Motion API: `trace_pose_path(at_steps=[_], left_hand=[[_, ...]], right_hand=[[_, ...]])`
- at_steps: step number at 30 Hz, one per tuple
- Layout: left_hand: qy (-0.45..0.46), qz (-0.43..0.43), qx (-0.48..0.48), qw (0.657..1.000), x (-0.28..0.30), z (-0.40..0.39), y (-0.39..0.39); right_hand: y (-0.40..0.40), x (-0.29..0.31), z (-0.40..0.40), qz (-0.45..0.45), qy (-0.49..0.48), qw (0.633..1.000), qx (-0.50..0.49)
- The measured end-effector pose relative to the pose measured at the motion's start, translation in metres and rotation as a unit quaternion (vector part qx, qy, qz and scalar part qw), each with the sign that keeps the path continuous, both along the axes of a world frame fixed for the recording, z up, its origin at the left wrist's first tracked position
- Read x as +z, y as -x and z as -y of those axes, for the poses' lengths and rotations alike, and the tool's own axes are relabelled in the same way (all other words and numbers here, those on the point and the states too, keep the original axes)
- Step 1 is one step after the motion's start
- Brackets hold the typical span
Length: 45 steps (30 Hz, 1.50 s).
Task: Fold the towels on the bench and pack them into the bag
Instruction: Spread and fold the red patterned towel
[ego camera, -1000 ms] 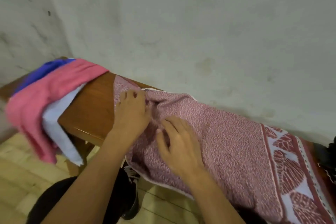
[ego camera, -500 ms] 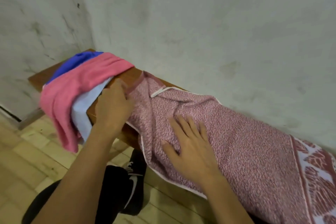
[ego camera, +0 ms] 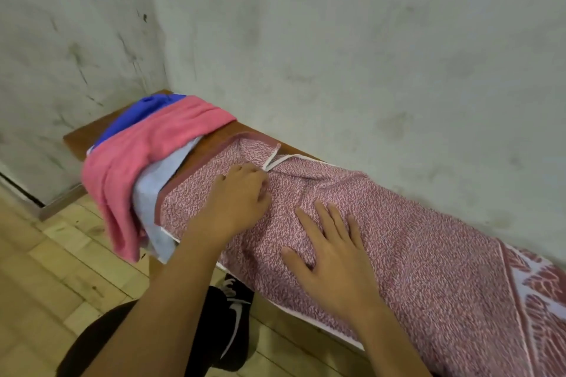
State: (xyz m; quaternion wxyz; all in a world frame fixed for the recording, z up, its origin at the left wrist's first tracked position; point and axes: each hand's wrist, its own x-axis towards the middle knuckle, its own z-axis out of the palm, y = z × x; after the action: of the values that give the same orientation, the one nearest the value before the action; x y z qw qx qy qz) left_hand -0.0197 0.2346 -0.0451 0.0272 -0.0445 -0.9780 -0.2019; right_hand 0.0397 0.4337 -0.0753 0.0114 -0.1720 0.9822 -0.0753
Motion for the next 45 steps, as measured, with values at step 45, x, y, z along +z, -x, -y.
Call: trace_pose_path(at_steps=[45], left_hand=[[0.144, 0.045, 0.064, 0.986, -0.037, 0.011, 0.062]], right_hand=[[0.027, 0.021, -0.056, 0.029, -0.008, 0.987, -0.159]])
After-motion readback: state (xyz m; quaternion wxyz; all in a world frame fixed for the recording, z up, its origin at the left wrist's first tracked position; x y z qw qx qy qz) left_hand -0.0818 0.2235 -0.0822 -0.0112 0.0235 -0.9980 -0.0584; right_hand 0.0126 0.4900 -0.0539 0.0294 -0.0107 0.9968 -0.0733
